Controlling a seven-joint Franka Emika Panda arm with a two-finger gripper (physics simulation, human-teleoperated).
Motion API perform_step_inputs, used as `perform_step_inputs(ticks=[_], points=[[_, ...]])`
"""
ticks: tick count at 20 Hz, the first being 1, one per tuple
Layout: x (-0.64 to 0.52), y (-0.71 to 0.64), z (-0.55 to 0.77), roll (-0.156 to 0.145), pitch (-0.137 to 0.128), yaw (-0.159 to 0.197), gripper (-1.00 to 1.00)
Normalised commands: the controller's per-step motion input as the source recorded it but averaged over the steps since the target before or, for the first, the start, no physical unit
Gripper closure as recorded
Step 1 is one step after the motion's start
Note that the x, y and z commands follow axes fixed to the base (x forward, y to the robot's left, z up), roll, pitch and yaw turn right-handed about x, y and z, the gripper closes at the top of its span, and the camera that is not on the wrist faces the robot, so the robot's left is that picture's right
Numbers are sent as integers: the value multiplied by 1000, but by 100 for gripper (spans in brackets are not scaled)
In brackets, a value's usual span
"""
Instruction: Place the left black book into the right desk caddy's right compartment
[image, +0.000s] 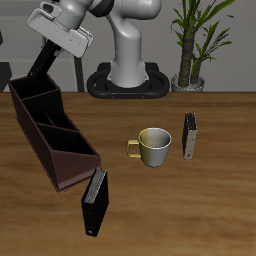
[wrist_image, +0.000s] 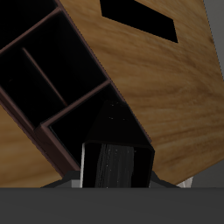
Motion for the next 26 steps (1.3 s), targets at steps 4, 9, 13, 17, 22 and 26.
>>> perform_step_inputs(ticks=[4,9,13,17,22,26], points=[[50,-23,-170,3,26,-20,100],[77,-44,-164,-1,19,-6,100],[96,-53,-147,-5,21,-4,100],[78,-115,-82,-25,18,-23,100],[77,-92,-148,-16,27,-14,100],[74,-36,-217,-1,35,-10,100]])
